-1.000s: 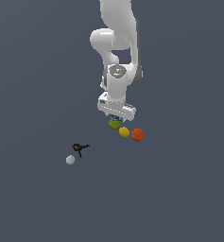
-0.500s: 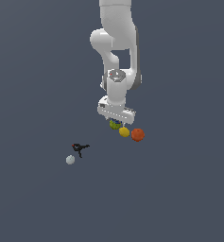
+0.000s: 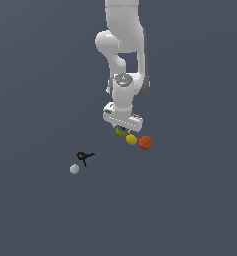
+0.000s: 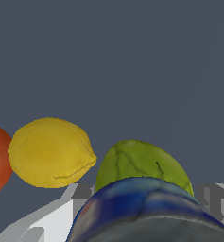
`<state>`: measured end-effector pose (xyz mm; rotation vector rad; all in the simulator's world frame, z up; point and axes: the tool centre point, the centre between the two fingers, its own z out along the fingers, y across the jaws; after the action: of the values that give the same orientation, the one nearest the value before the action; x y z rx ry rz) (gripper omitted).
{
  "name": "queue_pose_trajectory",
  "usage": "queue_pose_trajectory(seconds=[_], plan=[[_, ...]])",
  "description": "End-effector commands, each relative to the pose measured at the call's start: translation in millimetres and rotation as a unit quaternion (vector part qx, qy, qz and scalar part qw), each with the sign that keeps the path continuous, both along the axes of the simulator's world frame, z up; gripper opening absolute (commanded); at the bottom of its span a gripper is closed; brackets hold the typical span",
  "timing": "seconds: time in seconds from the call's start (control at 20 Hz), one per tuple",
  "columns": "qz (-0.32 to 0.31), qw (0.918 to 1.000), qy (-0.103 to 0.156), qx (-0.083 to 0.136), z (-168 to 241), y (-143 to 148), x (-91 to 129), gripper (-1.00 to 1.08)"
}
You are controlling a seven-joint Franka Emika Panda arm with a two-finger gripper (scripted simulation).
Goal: Pick up a designated object from a clutter of objects.
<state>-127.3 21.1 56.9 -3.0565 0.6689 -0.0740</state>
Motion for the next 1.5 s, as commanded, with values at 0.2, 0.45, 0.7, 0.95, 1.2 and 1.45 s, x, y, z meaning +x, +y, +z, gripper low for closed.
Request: queue_pose_trajectory(seconds=[0.2, 0.45, 0.7, 0.95, 1.2, 1.45], plan=[[0.0, 1.0, 0.0, 0.0, 0.1, -0.3, -0.1, -1.0], [0.0, 1.0, 0.001, 0.0, 6.9, -3.7, 1.6, -1.0], [0.0, 1.0, 0.002, 0.0, 23.0, -11.8, 5.7, -1.0], [0.001, 1.0, 0.004, 0.0, 48.5, -24.3, 12.2, -1.0], [0.001, 1.0, 0.006, 0.001, 83.1, -41.4, 21.4, -1.0], [0.001, 1.0, 0.009, 0.001, 121.1, -60.5, 31.8, -1.0]])
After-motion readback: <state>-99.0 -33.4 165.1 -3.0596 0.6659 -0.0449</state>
